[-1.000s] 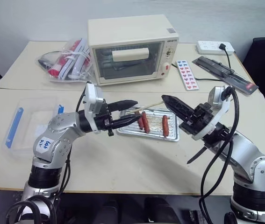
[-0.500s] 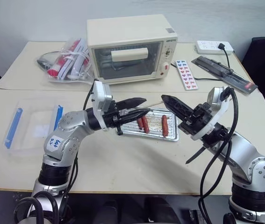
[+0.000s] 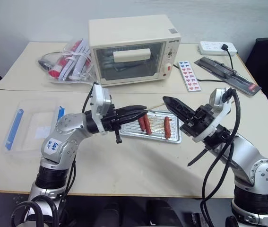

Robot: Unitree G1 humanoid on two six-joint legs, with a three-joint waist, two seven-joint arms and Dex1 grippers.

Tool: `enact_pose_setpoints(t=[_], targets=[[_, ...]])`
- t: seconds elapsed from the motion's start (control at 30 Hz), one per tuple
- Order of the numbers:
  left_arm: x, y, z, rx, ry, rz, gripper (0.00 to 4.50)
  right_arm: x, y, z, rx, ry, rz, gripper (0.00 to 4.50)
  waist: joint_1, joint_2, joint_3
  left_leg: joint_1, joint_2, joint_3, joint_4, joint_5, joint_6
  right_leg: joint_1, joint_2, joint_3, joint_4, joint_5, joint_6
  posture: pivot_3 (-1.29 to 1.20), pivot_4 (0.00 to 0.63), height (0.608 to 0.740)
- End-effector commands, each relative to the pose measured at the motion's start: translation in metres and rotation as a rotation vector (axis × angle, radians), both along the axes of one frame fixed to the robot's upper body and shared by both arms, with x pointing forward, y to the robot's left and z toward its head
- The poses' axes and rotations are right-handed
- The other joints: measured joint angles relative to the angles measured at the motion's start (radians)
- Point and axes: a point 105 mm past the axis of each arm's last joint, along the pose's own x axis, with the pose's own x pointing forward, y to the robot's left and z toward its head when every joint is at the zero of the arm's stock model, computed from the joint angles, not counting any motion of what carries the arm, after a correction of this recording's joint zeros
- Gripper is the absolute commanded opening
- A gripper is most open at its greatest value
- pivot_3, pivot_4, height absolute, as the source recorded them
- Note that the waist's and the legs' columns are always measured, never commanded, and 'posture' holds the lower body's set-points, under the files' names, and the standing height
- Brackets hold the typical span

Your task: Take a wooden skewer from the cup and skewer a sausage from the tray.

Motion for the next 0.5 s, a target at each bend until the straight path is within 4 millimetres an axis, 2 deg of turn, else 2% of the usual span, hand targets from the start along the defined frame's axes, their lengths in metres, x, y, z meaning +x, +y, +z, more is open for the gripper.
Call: enact_pose_setpoints(t=[0.03,0.13,0.2,0.43,0.5], targets=[[0.0012,0.0039,0.0056,-0.018,-0.028,0.024,0.37,-0.0076,-0.0008,0.0148,0.039,-0.058,0.003,0.00,-0.001,0.000,0.000,0.000,0.000,0.000,0.000,0.000,0.000,0.000,0.000,0.000,0.000,0.000,0.000,0.00,0.150,0.740],[0.0020,0.0034,0.0071,-0.033,-0.029,0.026,0.37,-0.0075,-0.0004,0.0154,0.040,-0.058,0.002,0.00,-0.001,0.000,0.000,0.000,0.000,0.000,0.000,0.000,0.000,0.000,0.000,0.000,0.000,0.000,0.000,0.00,0.150,0.740],[0.0017,0.0031,0.0092,-0.054,-0.030,0.023,0.01,-0.0073,-0.0005,0.0155,0.041,-0.057,0.000,0.00,0.000,0.000,0.000,0.000,0.000,0.000,0.000,0.000,0.000,0.000,0.000,0.000,0.000,0.000,0.000,0.00,0.150,0.740],[0.0022,0.0026,0.0121,-0.050,-0.038,0.031,0.01,-0.0083,-0.0005,0.0146,0.035,-0.056,-0.002,0.00,-0.001,0.000,0.000,0.000,0.000,0.000,0.000,0.000,0.000,0.000,0.000,0.000,0.000,0.000,0.000,0.00,0.150,0.740],[0.0033,0.0029,0.0117,-0.036,-0.037,0.040,0.00,-0.0100,0.0005,0.0157,0.047,-0.065,0.006,0.51,-0.001,0.000,0.000,0.000,0.000,0.000,0.000,0.000,0.000,0.000,0.000,0.000,0.000,0.000,0.000,0.00,0.150,0.740]])
